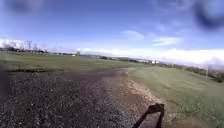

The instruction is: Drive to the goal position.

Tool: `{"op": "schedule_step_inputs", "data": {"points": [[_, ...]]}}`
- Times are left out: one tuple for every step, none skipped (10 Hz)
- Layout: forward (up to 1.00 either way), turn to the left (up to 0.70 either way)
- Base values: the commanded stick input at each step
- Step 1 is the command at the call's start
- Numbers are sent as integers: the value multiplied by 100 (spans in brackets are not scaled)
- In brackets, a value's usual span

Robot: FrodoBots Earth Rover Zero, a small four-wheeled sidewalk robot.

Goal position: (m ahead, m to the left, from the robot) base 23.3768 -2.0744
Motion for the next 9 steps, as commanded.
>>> {"op": "schedule_step_inputs", "data": {"points": [[70,20],[70,28],[70,12],[70,6],[70,1],[70,0],[70,0],[0,0],[0,0]]}}
